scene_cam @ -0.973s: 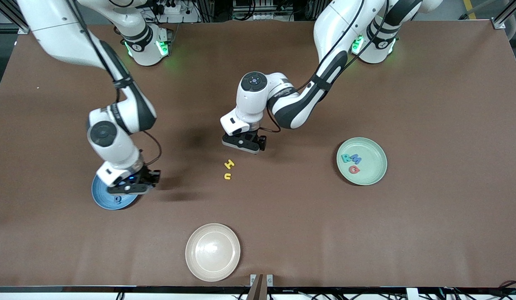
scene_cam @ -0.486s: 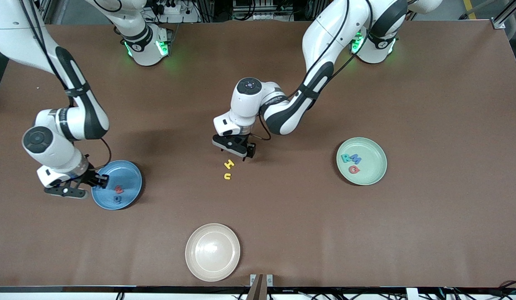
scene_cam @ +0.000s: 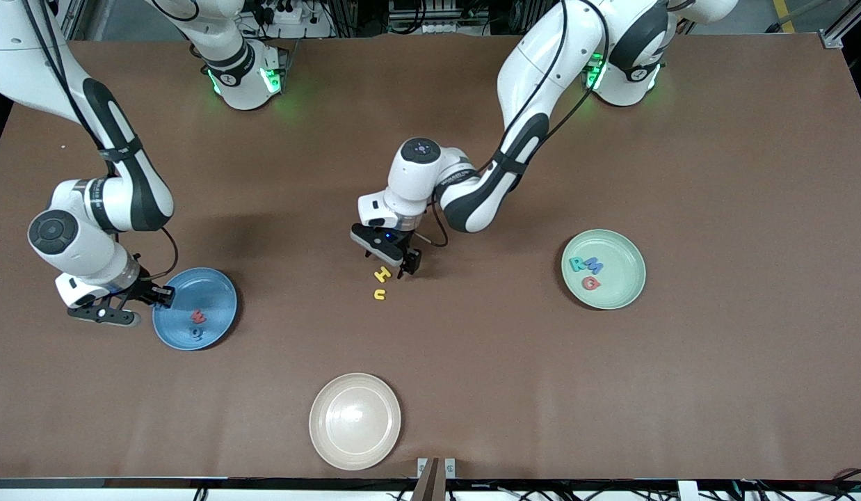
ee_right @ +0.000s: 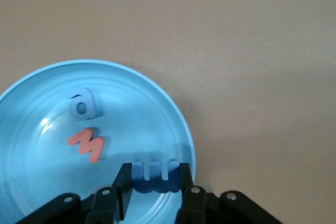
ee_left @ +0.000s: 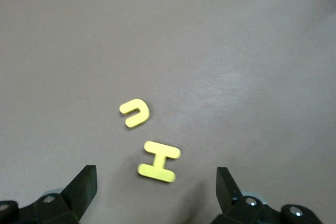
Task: Sort upper and lower case letters into plates
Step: 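Place the E on the blue plate while the left gripper reaches H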
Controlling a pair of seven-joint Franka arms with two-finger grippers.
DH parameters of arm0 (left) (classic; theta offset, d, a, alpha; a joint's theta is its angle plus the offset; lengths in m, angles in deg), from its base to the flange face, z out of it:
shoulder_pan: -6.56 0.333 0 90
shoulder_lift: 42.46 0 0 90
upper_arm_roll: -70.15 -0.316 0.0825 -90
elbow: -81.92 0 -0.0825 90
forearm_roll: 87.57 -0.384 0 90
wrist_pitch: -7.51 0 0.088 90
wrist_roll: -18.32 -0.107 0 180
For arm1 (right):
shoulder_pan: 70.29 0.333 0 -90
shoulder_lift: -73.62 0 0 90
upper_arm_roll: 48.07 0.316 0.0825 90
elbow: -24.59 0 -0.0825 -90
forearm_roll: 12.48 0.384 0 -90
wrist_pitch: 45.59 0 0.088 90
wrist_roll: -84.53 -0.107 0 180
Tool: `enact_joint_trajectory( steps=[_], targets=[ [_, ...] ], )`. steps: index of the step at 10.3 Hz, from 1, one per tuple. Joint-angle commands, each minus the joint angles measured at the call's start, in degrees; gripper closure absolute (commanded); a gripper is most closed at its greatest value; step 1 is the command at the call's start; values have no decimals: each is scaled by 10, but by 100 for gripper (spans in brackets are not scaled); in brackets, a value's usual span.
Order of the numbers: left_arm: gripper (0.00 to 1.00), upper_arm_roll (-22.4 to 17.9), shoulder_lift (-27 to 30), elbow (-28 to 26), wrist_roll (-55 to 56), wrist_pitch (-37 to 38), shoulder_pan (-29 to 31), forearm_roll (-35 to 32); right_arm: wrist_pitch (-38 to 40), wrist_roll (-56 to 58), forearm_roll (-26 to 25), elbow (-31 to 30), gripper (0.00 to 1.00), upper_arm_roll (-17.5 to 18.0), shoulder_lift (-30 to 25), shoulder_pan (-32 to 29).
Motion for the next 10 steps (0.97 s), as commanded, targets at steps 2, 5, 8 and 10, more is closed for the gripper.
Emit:
enact_joint_trajectory(
  steps=[2,5,8,10],
  targets=[
    [4,-11,-24,30,-9,-18,-11,-12,3,-5,-7,-5,17,5,0,17],
    [31,-11,-32,31,-10,-18,-10,-12,4,-2,-7,-4,0,6,0,31],
    [51,-13,-33,31,-9,-18,-10,-12,6,-8,-4,11,0,8,0,52],
    [65,-13,-33,31,-8,-18,-10,-12,6,-9,-4,30,0,8,17,69]
  ],
)
